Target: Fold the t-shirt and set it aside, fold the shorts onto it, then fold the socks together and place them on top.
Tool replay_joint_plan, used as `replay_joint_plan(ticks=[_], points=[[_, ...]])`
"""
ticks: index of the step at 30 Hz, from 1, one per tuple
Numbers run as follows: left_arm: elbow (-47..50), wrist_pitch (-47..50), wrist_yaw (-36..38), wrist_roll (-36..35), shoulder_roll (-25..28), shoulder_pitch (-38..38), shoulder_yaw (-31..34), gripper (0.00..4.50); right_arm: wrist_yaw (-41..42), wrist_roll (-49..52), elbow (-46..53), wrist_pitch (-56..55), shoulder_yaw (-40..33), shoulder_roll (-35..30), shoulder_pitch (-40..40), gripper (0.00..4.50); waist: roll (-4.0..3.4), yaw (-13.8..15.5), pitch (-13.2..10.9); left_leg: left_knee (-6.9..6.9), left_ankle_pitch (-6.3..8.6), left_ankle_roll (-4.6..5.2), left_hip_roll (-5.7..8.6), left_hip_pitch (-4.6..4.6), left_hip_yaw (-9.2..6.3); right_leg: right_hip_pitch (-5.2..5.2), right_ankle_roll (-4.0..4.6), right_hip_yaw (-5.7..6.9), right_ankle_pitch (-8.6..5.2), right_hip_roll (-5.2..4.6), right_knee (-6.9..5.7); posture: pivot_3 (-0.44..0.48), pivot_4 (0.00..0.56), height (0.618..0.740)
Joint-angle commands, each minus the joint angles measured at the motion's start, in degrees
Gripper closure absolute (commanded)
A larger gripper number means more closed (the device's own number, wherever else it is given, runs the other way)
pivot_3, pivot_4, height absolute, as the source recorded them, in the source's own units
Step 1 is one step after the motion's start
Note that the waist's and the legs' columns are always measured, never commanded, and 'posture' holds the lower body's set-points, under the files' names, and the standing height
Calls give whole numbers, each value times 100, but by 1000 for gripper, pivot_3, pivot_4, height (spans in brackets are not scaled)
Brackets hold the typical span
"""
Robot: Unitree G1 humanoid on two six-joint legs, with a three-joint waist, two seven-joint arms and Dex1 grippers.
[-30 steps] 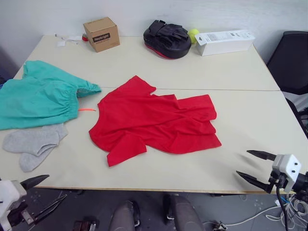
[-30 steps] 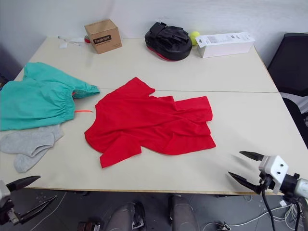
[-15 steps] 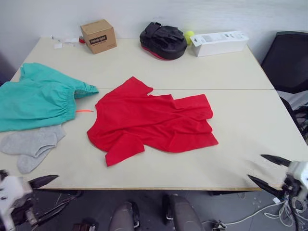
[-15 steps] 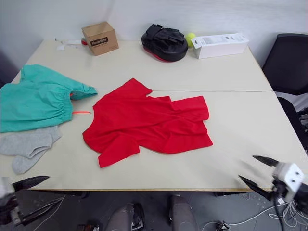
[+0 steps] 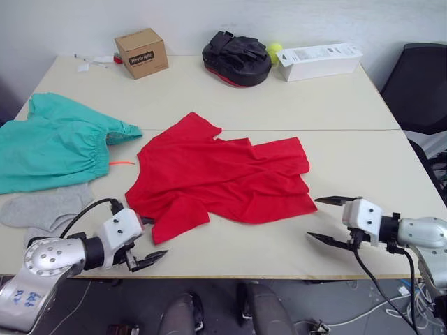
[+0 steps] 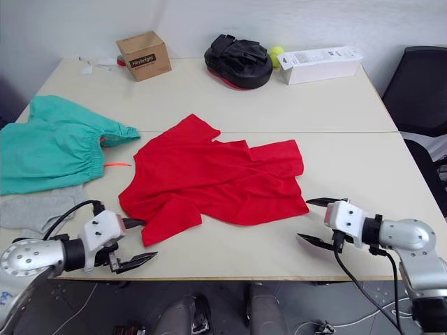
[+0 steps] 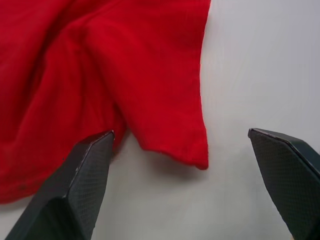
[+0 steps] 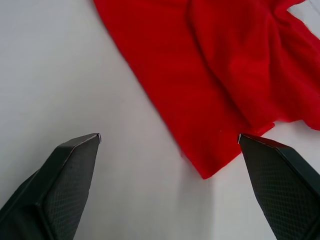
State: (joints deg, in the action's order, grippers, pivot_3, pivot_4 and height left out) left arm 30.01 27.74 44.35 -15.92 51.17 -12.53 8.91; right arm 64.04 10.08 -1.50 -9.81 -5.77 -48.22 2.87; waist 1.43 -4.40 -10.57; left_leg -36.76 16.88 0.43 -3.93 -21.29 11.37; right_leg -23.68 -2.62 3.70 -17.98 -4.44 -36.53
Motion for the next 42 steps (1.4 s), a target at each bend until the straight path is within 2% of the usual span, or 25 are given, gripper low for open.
replay_joint_plan(ticks=[1,3,5,6,8,18,24,26,28,30,35,39,42], points=[[-136,-32,-194,345,-47,304,-276,0,-259,-146,-163,90,107,84,292,26,0,-1,0,-2,0,0,1,-1,0,-1,0,0,0,-1,-2,0,150,740],[-189,-85,-187,512,-2,364,-377,0,-275,-224,-260,79,196,78,410,26,-1,-1,0,-11,0,1,0,0,0,1,-1,-1,1,-2,-9,0,150,740],[-210,-19,-218,516,-65,380,-360,384,-251,-304,-409,119,322,74,542,0,-1,-2,0,-16,0,2,2,2,0,3,-3,-2,2,-6,-16,0,150,740],[-220,0,-205,502,-80,375,-356,583,-251,-363,-480,167,402,68,606,402,-1,-4,0,-20,0,2,0,4,0,6,-3,-2,2,-6,-19,0,150,740],[-264,36,-225,560,-75,355,-375,1213,-209,-559,-670,96,596,19,729,945,1,-12,1,-28,-1,5,1,7,0,6,-3,-3,2,-8,-31,0,150,740],[-505,-303,144,472,31,246,-243,4412,-334,-791,-1204,177,936,74,1242,4390,12,-25,9,-27,-16,13,0,19,-3,12,9,-4,10,-13,-35,0,150,740],[-837,-930,295,487,34,34,192,4500,-112,-626,-1114,665,1041,33,1414,4486,13,-37,9,-23,-23,0,-2,16,-4,7,10,-3,10,-13,-35,0,150,740],[-768,-1148,600,129,-37,-206,511,4500,297,-250,-874,909,987,-58,1329,4486,13,-38,9,-19,-22,1,-4,15,-4,4,12,-3,9,-13,-35,0,150,740],[-503,-1239,1148,-426,-63,-613,874,4500,1072,302,-441,1096,928,-344,1038,4486,9,-25,7,-14,-20,0,-6,7,-6,-3,19,1,4,-13,-35,0,150,740],[-364,-1042,1437,-743,2,-926,1203,4500,1695,811,-8,1431,833,-689,711,4486,8,17,5,-7,-7,-3,-7,5,-9,-5,29,6,-9,-13,-35,0,150,740],[-167,-276,2156,-1408,409,-1501,1923,4500,2159,1312,782,2436,678,-1382,265,4486,-8,117,-5,-14,3,14,-13,-2,-25,-8,40,24,-43,-8,-40,0,150,740],[-109,285,2239,-1846,655,-1163,1990,4500,2138,1670,1035,3064,591,-1474,429,4486,-9,123,-6,-21,32,15,-12,-1,-28,-4,94,23,-73,-9,-37,0,150,740],[-452,368,1951,-1782,675,-379,1725,4500,1835,1575,600,2956,490,-1209,1035,4486,-14,119,-10,-25,24,21,-8,-1,-28,-2,103,17,-75,-10,-36,0,150,740]])
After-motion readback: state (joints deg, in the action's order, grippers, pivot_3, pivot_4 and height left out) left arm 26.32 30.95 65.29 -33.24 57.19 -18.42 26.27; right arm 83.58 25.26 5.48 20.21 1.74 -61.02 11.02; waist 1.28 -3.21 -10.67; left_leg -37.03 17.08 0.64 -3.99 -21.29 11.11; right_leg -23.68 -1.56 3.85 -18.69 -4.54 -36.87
